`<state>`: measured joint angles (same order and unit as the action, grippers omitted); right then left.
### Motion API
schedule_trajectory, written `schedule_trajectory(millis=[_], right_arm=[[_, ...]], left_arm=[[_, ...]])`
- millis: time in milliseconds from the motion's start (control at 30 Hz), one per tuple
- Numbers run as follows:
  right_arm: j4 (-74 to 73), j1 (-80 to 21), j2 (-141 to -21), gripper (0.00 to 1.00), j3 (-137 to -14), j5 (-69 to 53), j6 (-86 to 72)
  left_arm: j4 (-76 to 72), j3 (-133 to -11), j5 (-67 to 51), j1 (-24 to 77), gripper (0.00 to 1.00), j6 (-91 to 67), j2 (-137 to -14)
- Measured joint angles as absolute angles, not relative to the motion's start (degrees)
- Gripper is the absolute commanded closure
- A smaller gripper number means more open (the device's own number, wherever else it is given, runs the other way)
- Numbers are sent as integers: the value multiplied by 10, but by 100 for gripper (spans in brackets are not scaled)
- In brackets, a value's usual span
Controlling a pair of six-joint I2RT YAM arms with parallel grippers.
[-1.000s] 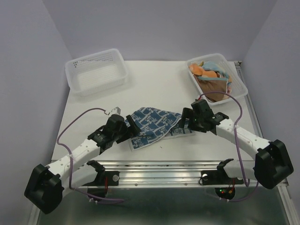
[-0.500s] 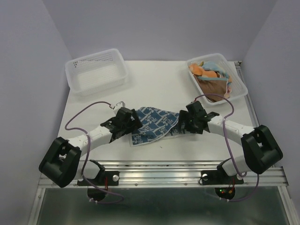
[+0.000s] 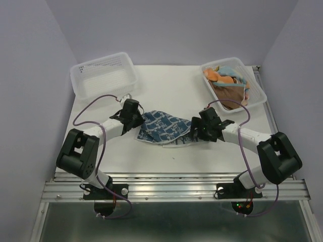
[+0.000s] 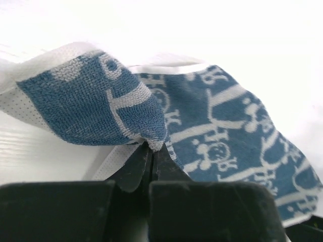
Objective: Fold and stack the towels
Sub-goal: Flatten out the crumpled towel
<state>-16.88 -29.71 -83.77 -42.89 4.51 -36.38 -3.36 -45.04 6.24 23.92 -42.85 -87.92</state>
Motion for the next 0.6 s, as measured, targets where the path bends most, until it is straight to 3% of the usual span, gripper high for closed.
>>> schedule_trajectory(millis=[200,400,433,467,533,567,600], right_arm=[[-160,-297,-823,0,-414,44,-362],[-159,-297,-799,0,-394,39,-359],[-160,-297,-796,0,-392,39,-359],[-160,-297,-793,0,-389,39,-360],[-163,-297,-786,0,-384,39,-360],[-164,-297,-784,0,-383,39,-361],[-165,-297,-783,0,-381,39,-362]], left_arm=[[-55,-467,18,258,100,-412,-846],[-57,-648,11,282,100,-395,-904],[-58,-674,11,282,96,-391,-922],[-55,-711,11,282,75,-386,-947],[-48,-769,11,281,62,-375,-994],[-29,-803,10,282,47,-368,-1022],[-17,-823,12,282,7,-363,-1040]])
